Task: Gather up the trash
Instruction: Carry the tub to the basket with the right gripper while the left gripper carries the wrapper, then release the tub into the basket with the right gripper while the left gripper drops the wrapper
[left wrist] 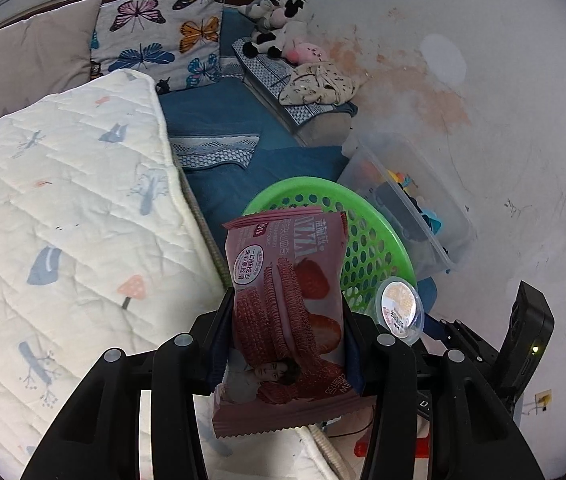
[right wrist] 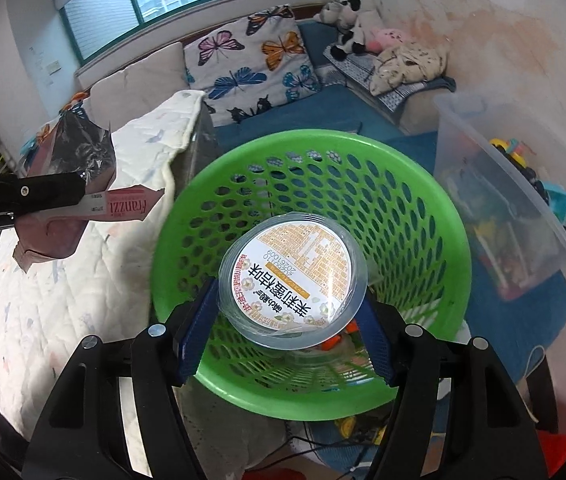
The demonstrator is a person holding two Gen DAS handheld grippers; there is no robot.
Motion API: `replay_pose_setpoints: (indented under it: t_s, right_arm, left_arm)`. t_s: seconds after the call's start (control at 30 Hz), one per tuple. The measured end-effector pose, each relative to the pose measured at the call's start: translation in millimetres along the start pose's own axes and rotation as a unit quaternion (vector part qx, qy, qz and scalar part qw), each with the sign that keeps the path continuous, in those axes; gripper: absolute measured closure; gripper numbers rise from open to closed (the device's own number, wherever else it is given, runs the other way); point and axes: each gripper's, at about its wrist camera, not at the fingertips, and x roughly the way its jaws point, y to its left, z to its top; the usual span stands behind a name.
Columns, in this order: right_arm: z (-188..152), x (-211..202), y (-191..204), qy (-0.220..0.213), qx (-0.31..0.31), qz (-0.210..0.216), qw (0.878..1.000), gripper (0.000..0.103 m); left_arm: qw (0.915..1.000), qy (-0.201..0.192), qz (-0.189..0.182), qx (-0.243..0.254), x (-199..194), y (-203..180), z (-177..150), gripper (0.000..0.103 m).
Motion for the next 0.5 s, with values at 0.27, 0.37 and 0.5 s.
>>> replay_pose_setpoints:
  t_s: [0.27,0.37,0.5]
  right_arm:
    - [-3,-3,-12,-0.005,0.017,0.003,1.000,0.027]
    - [-5,-7,-17,-0.008,0.026,0.007,1.000,0.023]
    - [-9,-16,-20,-0.015,0.032,0.008,0.999,0.020]
  left_arm:
    - [0.9998,0.013,-0.004,0.013,19,-17,2,0.058]
    - [0.9997,0.016,-0.004,0.016,25,-21,3,0.058]
    - [0.9995,0.025,-0.006,0.018,34,-26,4,0.058]
